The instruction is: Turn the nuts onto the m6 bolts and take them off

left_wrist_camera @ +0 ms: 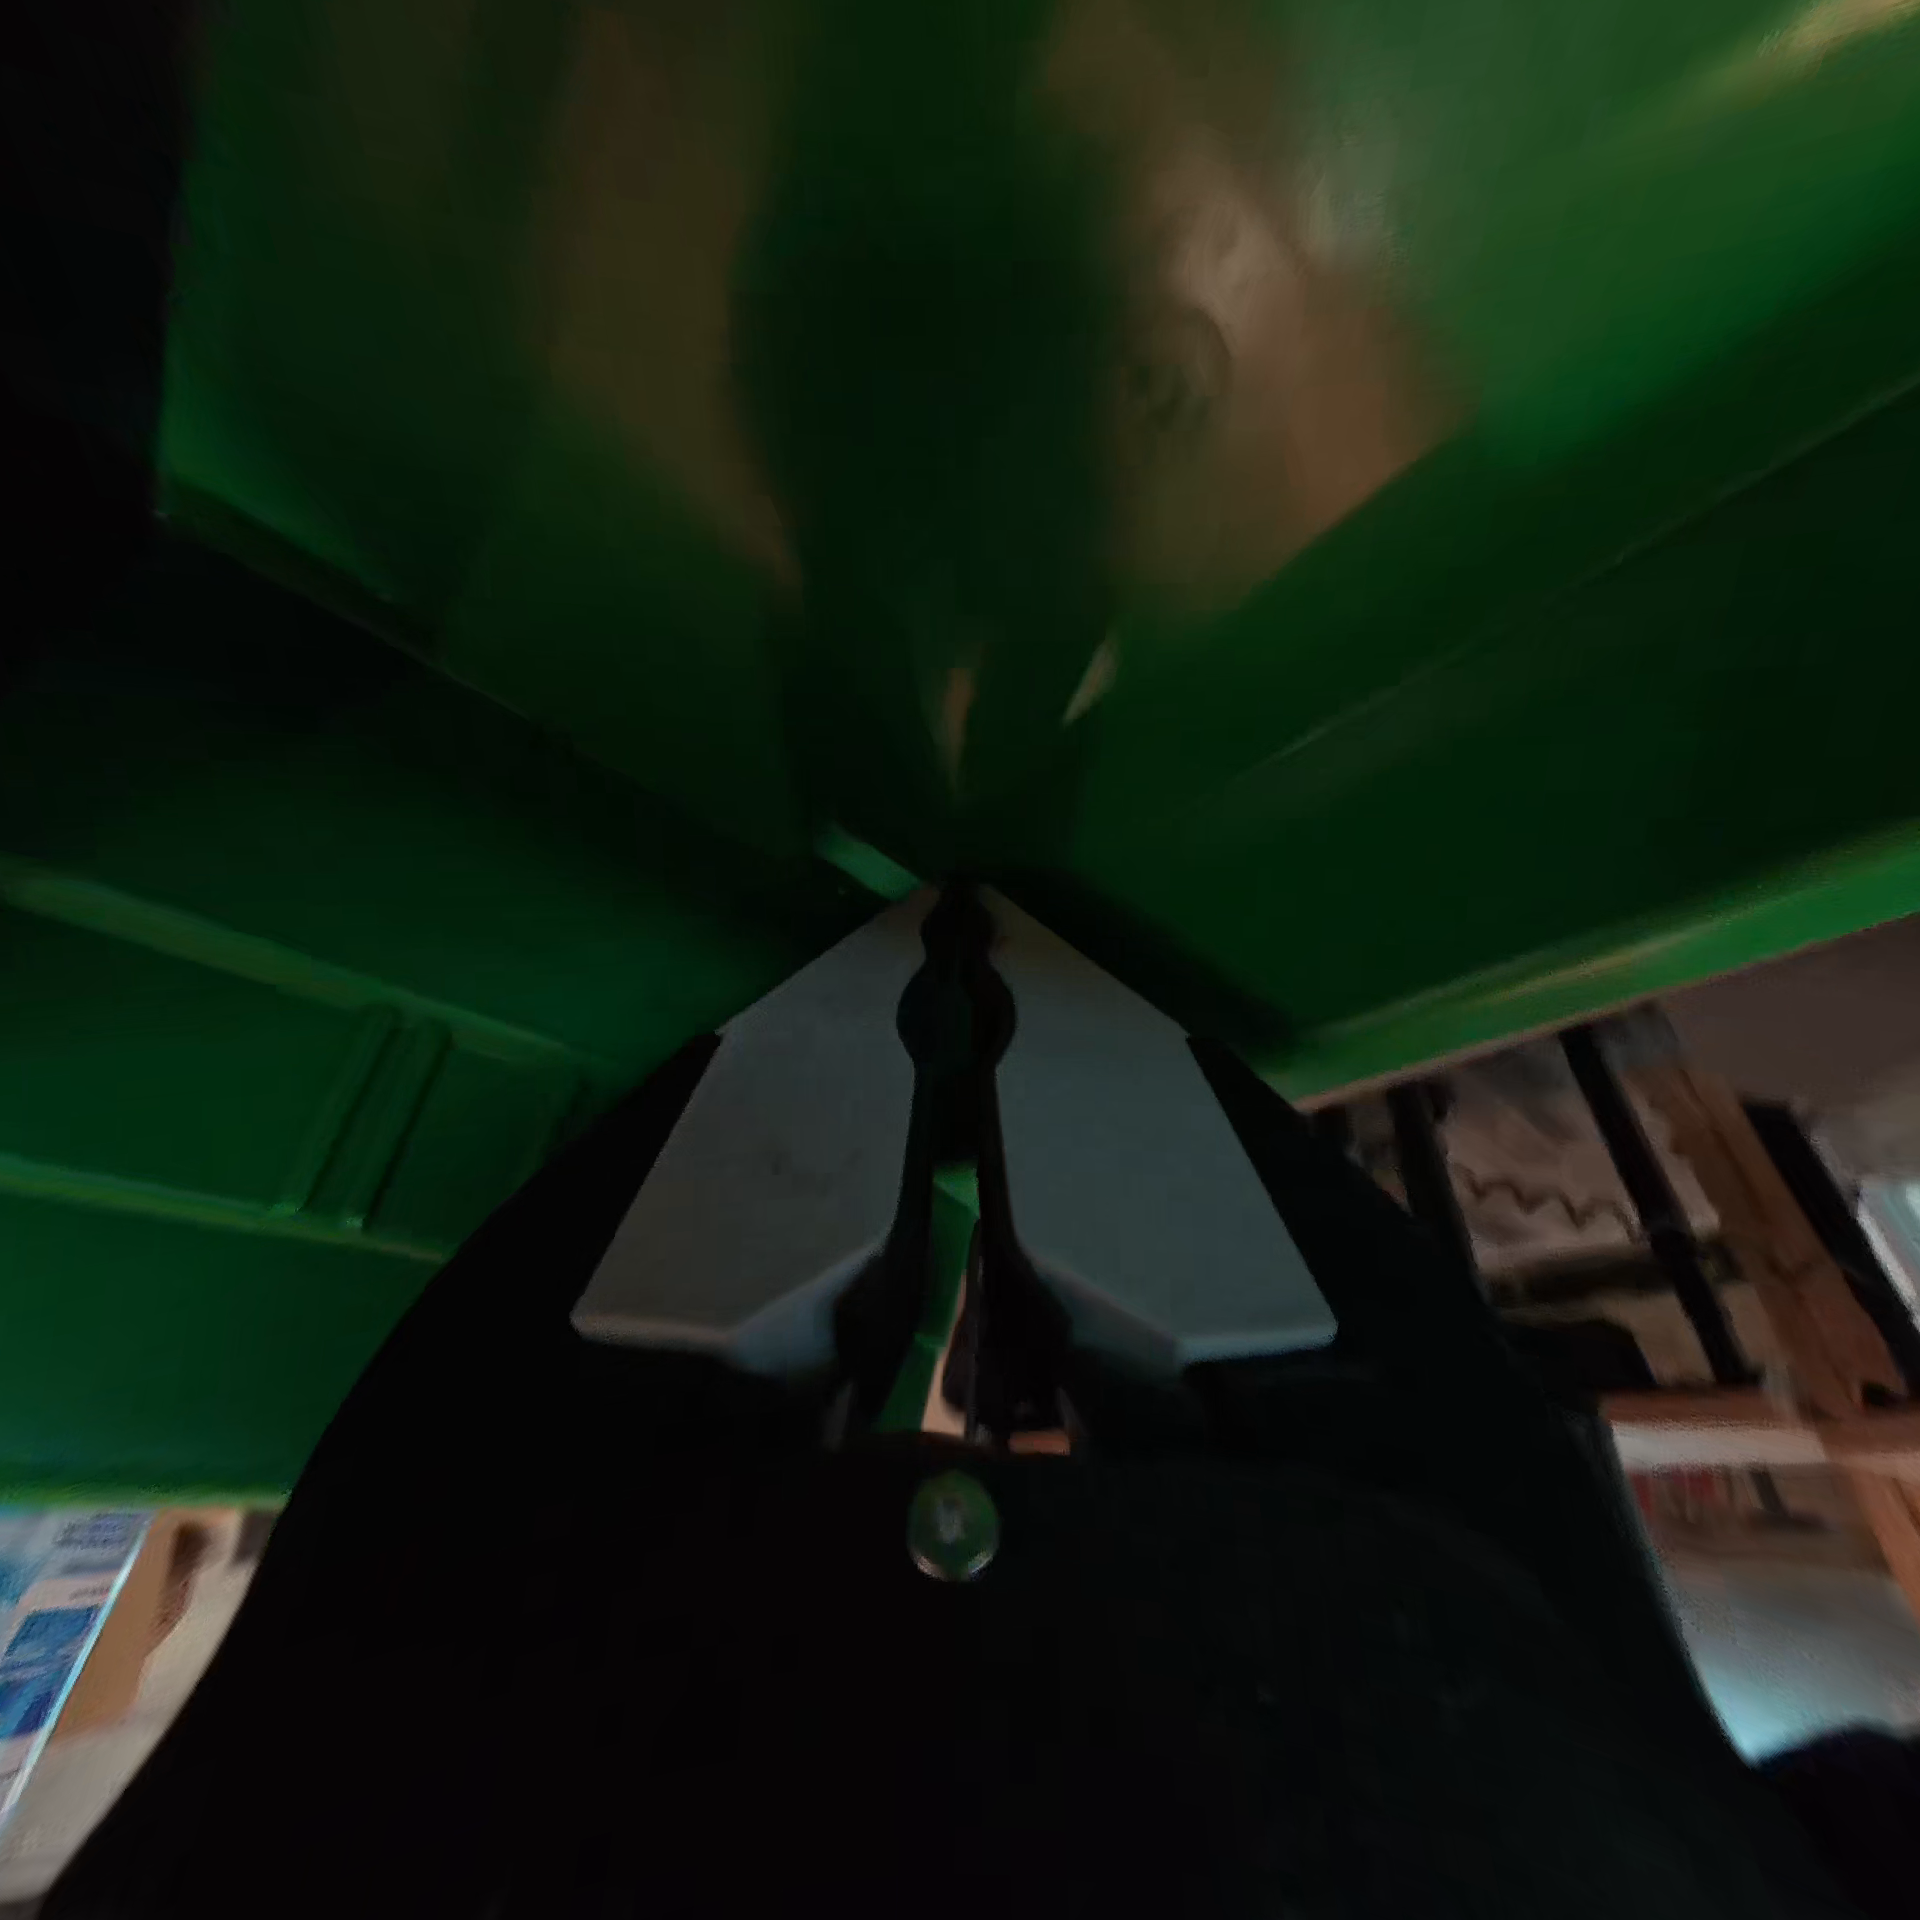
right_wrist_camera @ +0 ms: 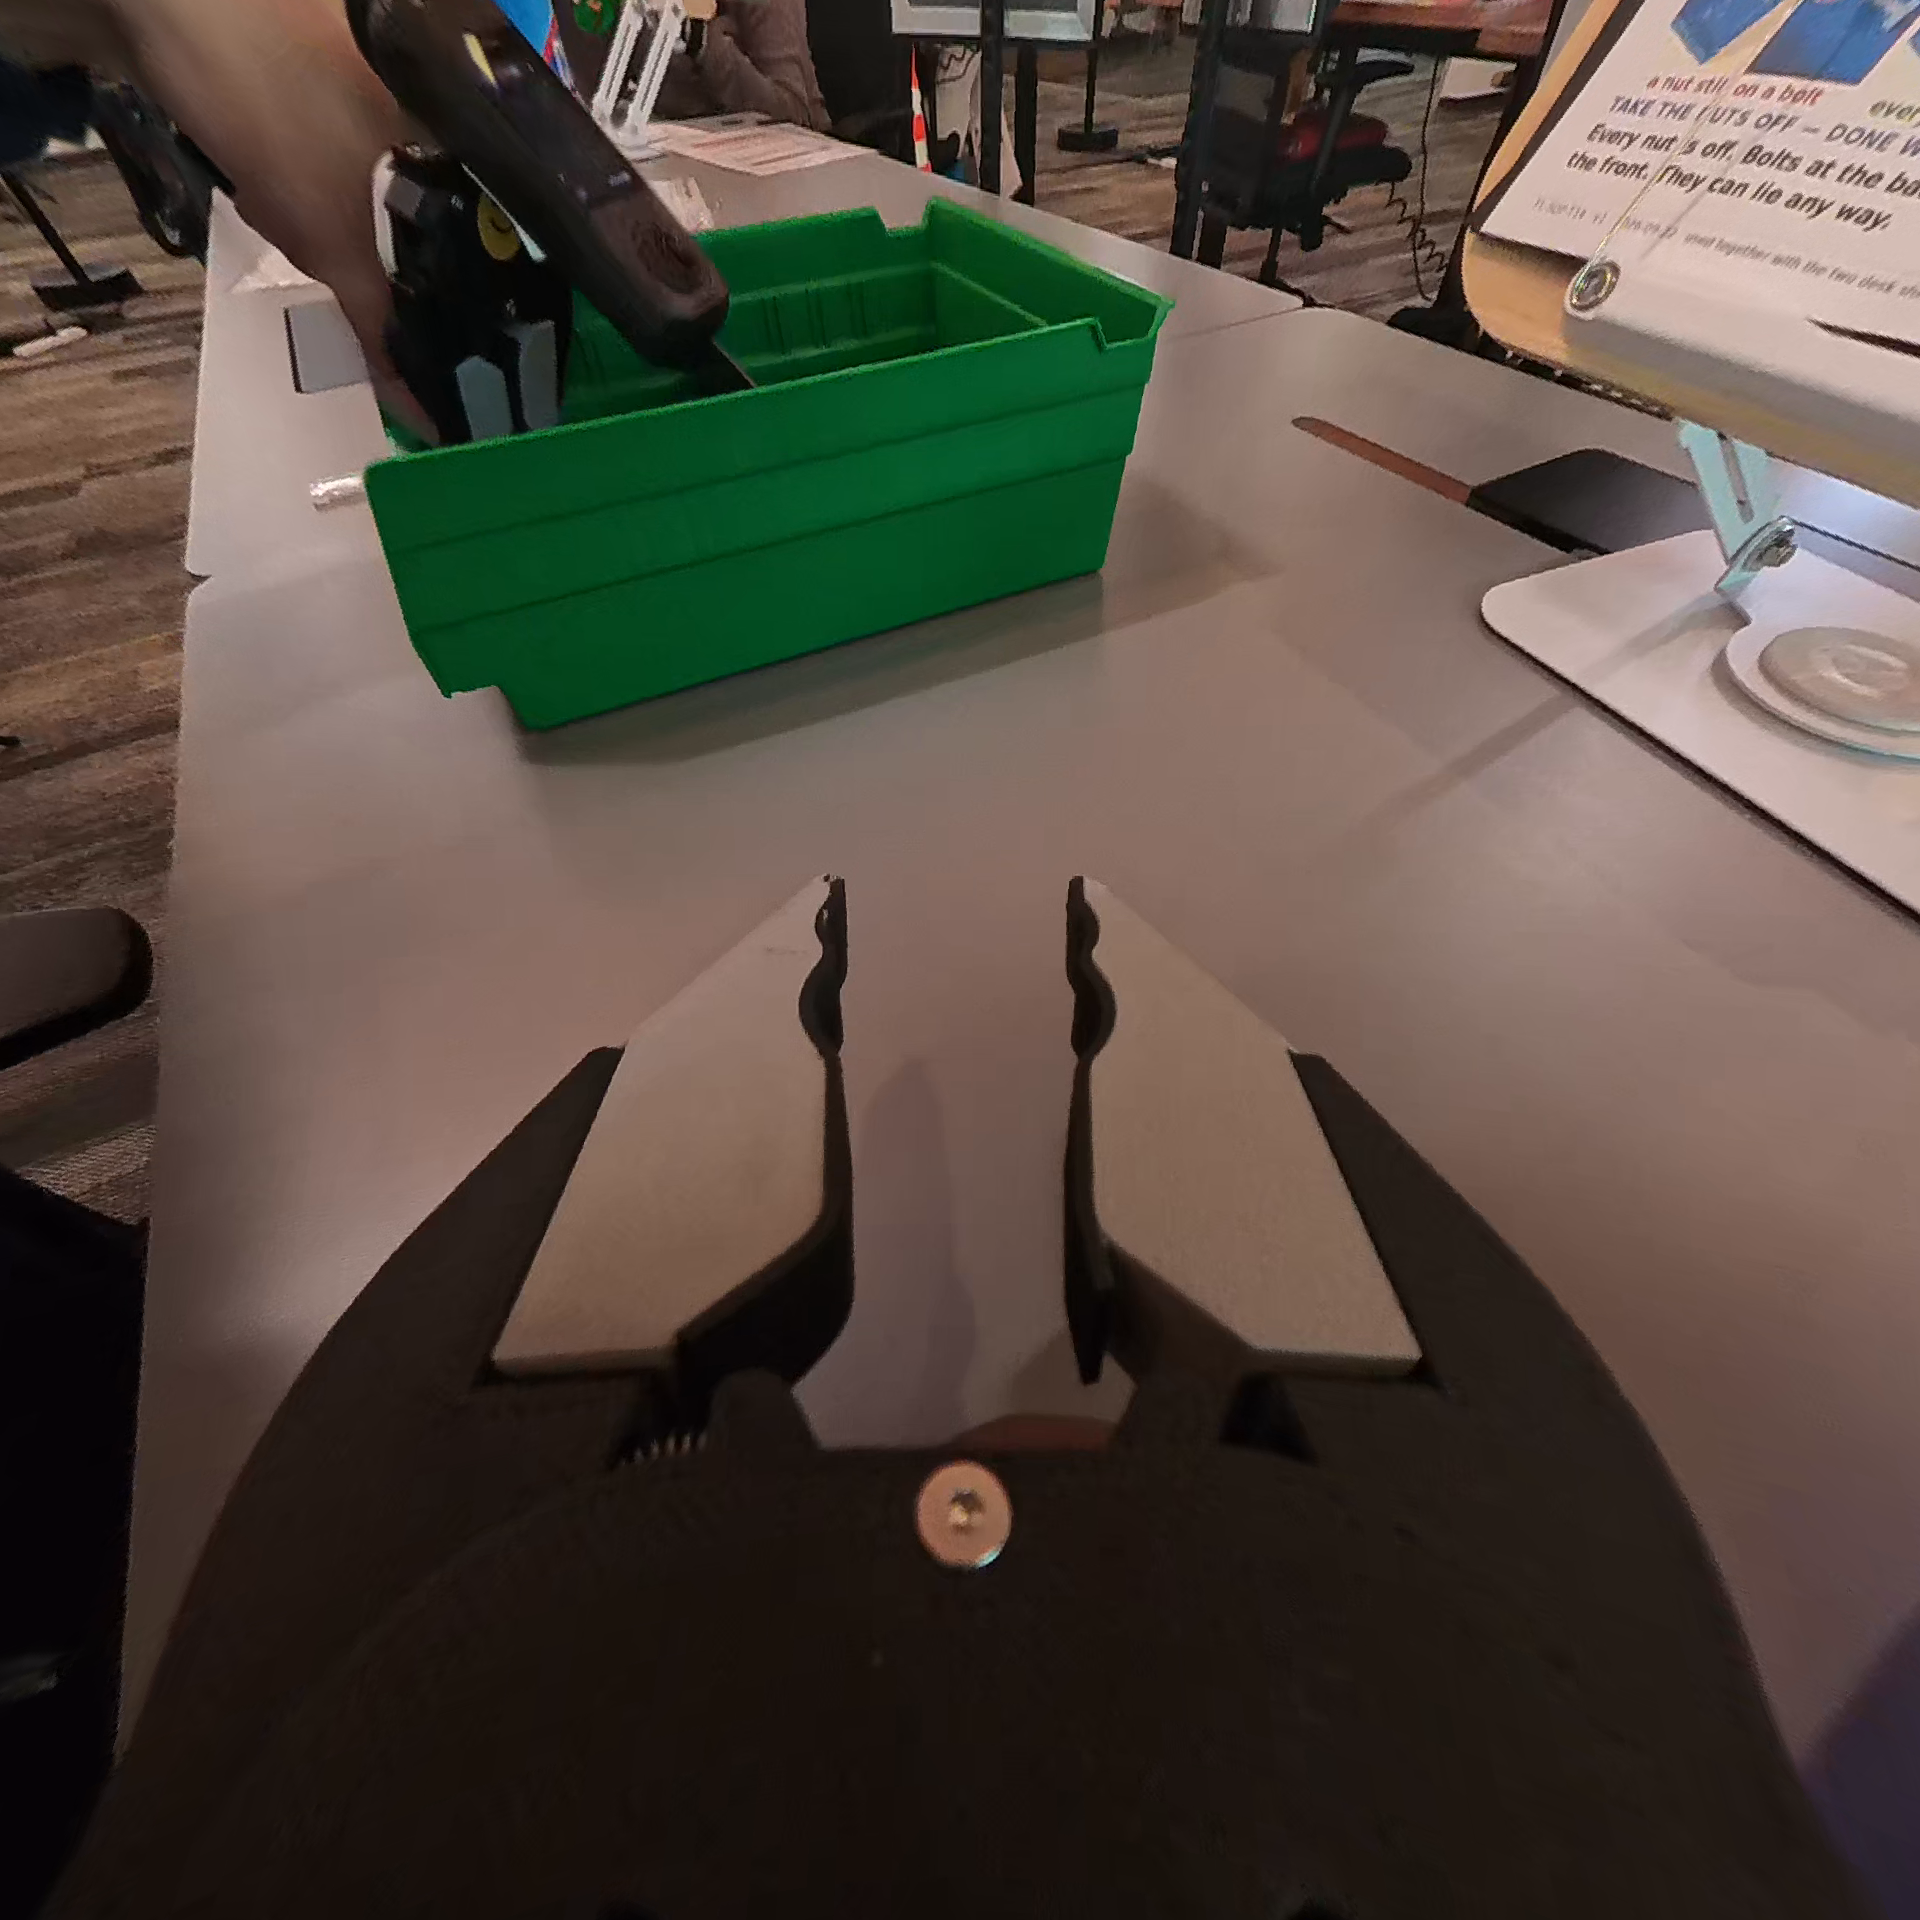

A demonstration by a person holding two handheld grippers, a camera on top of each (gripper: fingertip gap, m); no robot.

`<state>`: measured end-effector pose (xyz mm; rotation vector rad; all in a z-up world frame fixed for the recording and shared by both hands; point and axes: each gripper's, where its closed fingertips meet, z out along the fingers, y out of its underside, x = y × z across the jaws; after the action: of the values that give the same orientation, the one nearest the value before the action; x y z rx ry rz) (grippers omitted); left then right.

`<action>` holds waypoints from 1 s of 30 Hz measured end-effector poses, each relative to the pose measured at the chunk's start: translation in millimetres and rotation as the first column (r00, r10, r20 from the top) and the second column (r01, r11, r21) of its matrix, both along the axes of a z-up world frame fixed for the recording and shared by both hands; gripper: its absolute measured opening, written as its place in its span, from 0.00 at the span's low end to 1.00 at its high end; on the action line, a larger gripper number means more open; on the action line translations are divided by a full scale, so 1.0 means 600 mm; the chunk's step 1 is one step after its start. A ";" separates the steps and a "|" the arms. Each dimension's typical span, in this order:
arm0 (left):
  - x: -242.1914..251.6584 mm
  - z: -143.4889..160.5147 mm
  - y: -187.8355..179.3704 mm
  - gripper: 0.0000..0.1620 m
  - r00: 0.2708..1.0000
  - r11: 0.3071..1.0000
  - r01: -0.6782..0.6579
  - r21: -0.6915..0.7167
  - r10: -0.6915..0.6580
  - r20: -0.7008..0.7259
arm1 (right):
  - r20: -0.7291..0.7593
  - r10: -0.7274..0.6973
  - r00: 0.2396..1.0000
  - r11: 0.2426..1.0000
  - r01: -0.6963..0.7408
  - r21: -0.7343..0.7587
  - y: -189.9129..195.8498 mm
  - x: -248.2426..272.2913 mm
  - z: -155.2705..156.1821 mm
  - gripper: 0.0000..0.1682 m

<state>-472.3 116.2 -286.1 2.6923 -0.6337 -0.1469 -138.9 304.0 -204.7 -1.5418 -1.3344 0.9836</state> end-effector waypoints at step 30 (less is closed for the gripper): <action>-0.039 0.009 -0.018 0.00 0.974 0.990 0.122 -0.071 -0.133 -0.183 | -0.027 0.029 0.999 0.999 -0.029 -0.018 -0.011 0.000 0.009 0.23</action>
<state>-495.7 105.6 -280.9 2.5422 -0.7392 -0.4044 -138.8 297.2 -199.2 -1.5215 -1.3354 1.0341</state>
